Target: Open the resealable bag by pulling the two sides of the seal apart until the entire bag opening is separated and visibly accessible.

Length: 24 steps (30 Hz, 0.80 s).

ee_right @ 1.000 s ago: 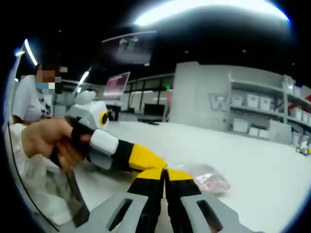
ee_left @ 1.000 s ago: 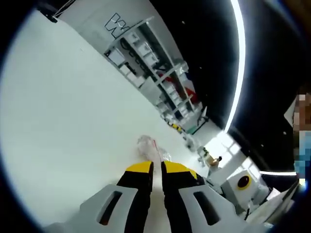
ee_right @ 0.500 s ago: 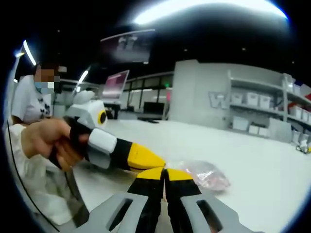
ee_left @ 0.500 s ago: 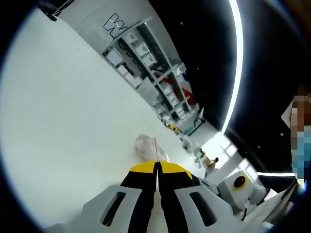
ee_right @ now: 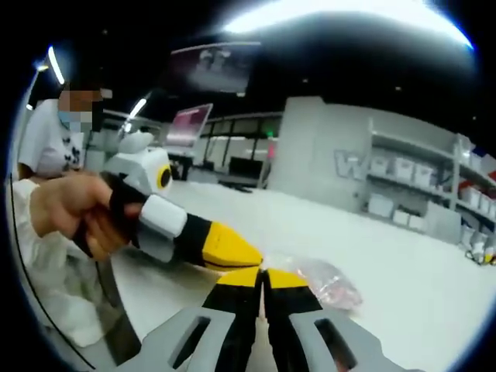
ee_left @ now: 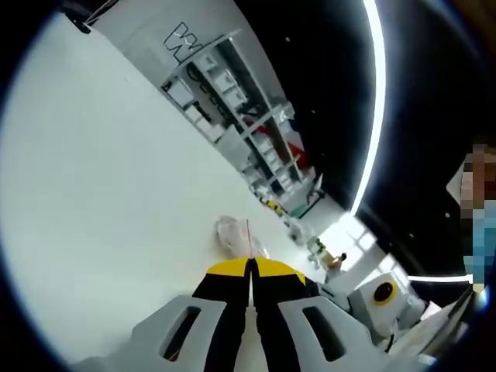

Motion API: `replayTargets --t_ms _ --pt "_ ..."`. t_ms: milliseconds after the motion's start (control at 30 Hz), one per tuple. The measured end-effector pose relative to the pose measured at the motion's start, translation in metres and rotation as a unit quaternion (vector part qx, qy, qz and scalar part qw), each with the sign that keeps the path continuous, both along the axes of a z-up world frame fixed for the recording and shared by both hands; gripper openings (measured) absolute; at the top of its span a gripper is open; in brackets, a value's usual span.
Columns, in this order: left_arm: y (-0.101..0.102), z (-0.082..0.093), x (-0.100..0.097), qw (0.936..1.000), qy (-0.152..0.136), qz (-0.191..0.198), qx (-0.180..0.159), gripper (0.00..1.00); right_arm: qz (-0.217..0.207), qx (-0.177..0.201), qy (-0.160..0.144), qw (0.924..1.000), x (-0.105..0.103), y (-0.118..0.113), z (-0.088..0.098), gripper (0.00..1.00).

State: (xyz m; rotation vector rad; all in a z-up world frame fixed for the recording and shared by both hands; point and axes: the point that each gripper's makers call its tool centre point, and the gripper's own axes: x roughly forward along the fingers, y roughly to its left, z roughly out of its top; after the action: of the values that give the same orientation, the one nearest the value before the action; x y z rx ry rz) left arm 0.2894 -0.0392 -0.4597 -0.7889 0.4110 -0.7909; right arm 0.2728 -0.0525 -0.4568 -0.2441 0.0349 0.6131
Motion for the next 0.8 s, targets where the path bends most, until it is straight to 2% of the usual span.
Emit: replayTargets --t_ms 133,367,800 --pt "-0.0001 0.0 -0.0005 1.0 -0.002 0.0 0.001 0.02 -0.001 0.003 -0.002 1.0 0.0009 0.0 0.0014 0.03" --pt "-0.001 0.0 -0.0018 1.0 -0.006 -0.004 0.003 0.02 0.001 0.003 0.007 1.0 0.0026 0.0008 -0.0024 0.02" --pt "-0.0006 -0.0003 -0.0019 1.0 -0.004 -0.007 0.003 0.02 0.002 0.027 0.02 0.9995 0.0029 0.0007 -0.0036 0.0"
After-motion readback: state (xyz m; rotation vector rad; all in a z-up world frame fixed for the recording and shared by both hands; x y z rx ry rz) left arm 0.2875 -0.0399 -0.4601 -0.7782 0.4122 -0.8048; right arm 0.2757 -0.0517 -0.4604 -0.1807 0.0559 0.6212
